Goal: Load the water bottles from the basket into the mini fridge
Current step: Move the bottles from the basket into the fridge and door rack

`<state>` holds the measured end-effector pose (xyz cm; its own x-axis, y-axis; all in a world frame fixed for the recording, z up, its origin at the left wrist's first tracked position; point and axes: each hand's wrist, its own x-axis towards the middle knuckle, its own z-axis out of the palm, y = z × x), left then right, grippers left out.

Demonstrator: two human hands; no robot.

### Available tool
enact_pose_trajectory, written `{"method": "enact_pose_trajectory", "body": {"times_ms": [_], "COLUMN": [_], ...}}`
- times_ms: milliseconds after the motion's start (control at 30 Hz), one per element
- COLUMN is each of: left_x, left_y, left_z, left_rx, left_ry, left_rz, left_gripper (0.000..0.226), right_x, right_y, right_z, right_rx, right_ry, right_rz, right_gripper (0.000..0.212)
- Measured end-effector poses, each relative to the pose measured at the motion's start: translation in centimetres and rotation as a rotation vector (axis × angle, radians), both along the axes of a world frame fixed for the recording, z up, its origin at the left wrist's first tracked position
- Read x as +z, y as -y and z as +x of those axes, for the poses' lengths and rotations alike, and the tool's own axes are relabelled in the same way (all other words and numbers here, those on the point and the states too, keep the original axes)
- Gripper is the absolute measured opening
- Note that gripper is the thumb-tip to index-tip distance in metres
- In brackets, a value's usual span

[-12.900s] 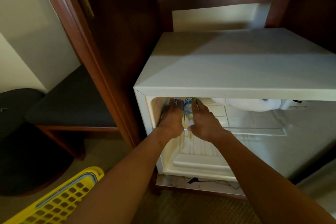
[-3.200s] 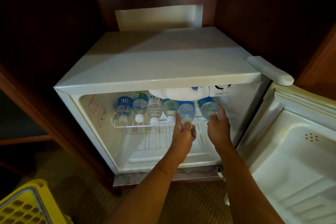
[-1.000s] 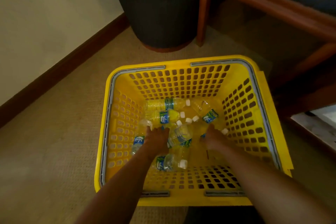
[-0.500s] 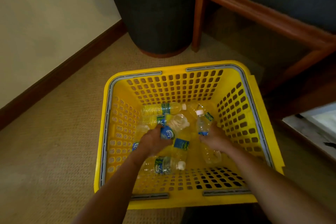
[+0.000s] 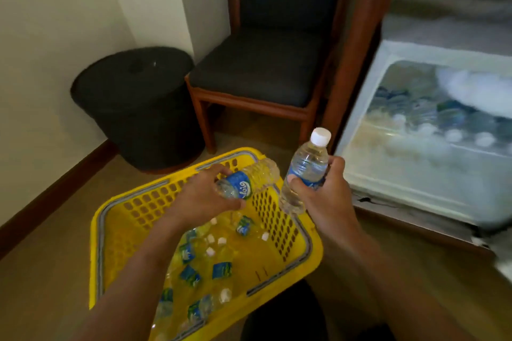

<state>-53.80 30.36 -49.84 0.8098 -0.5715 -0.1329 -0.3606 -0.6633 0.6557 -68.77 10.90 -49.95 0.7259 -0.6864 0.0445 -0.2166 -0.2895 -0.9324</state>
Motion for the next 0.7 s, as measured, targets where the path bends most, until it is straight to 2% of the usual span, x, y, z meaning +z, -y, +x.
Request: {"method": "enact_pose_trajectory", "body": {"times_ms": [133, 267, 333, 500, 700], "left_x": [5.6, 8.6, 9.5, 11.1, 10.9], "left_y": [7.1, 15.1, 18.1, 26.6, 35.7], "left_z": [-5.1, -11.5, -14.4, -22.9, -30.6], "left_rx": [-0.292, -0.551, -0.626, -0.891, -1.115], "left_ry": [0.207, 0.384, 0.427, 0.509, 0.551], "left_rz": [0.026, 0.055, 0.019, -0.057, -0.104], "left_gripper": [0.071, 0.074, 0.068, 0.053, 0.050], "right_x": [3.7, 4.5, 4.3, 2.6, -0.2], "right_y": [4.1, 8.1, 9.5, 14.2, 18.7], "right_z": [-8.6, -18.0, -21.5, -30.5, -36.5], "right_rx": [-0.222, -0.438, -0.525, -0.711, -0.820], "right_ry": [0.062, 0.026, -0.005, 0.009, 0.005], "right_rz": [-0.078, -0.215, -0.268, -0.257, -0.270], "right_gripper": [0.057, 0.064, 0.066, 0.069, 0.062]}}
